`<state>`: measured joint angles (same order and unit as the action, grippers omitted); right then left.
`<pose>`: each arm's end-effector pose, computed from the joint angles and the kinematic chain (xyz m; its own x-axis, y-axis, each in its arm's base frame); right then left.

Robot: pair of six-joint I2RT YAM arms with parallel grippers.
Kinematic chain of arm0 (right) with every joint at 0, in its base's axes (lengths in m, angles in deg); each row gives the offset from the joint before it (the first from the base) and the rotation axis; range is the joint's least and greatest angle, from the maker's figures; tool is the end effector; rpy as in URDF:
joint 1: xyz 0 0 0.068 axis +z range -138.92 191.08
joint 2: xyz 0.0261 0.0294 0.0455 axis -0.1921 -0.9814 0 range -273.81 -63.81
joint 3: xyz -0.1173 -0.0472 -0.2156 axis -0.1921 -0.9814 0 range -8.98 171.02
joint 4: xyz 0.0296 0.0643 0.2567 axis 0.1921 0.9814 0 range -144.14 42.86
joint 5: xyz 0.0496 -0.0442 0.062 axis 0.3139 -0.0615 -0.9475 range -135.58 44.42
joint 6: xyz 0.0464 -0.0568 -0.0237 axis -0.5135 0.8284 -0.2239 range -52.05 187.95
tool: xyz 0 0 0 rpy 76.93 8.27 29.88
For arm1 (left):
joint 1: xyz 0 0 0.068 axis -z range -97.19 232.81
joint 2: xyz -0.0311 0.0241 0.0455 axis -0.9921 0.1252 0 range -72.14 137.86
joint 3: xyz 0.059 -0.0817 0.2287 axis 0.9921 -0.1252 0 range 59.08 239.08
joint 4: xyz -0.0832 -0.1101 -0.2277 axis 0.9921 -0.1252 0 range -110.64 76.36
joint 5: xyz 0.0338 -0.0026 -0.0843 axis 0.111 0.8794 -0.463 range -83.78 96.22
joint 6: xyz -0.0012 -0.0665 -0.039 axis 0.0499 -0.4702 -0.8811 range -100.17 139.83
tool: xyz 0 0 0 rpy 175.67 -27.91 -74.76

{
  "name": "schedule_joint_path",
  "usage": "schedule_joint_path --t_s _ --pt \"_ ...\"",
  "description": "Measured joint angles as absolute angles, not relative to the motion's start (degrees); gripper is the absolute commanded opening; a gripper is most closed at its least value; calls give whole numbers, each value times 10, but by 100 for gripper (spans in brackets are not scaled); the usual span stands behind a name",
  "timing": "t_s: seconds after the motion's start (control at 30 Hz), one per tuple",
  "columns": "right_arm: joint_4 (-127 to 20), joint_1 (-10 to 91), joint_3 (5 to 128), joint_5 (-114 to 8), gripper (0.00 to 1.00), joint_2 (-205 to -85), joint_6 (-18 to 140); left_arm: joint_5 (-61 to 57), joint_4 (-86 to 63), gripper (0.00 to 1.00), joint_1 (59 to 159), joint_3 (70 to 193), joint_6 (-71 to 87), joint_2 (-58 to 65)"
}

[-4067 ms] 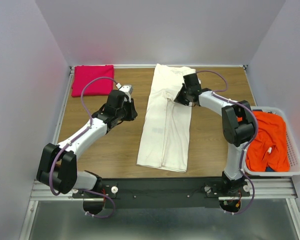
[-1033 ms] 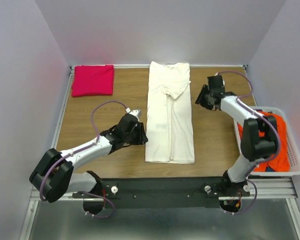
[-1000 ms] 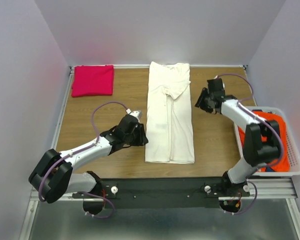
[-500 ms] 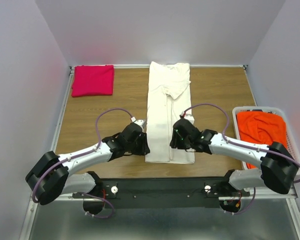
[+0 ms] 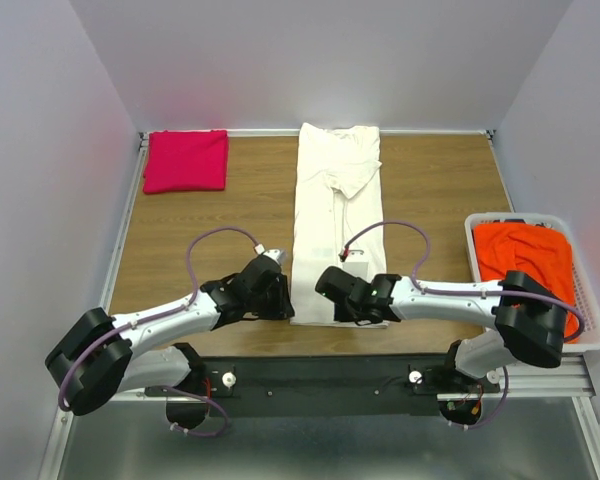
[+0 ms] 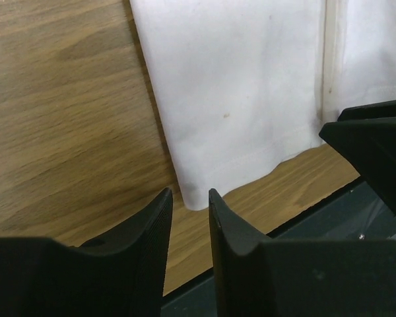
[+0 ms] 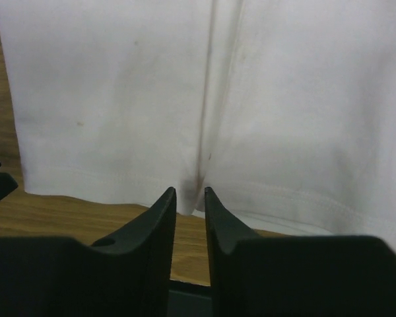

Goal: Fold and stack the t-shirts
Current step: Fold the tshirt

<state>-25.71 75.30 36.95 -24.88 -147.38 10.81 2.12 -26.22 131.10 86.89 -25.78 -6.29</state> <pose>0.1438 0.2444 0.1233 -0.8708 0.0037 -0.4916 -0.0892 0.9822 0.1654 0.1589 -0.1854 0.1182 -0.9134 -0.0463 -0.4044 0.1745 0.8529 -0.4920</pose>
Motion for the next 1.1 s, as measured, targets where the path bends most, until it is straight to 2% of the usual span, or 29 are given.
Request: schedule_joint_path --t_s 0.07,0.13,0.33,0.57,0.67,0.7,0.87,1.1 --pt "-256 757 373 -244 20 -1483 102 21 -262 41 1314 866 -263 -63" --pt "-253 759 374 -240 20 -1492 95 21 -261 42 1317 863 -267 -63" --pt "-245 759 374 -236 11 -1496 86 21 -249 41 1321 859 -271 -60" --pt "-244 763 374 -236 7 -1496 79 21 -229 40 1328 846 -274 -42" --pt "-244 764 374 -236 5 -1496 78 21 -221 33 1328 845 -276 -38" --pt "-244 765 374 -236 5 -1496 77 21 -220 24 1328 844 -277 -37" --pt "-242 769 373 -236 5 -1483 77 23 -217 0 1328 841 -282 -37" --pt "-241 770 373 -241 5 -1448 78 28 -228 0 1329 841 -287 -64"
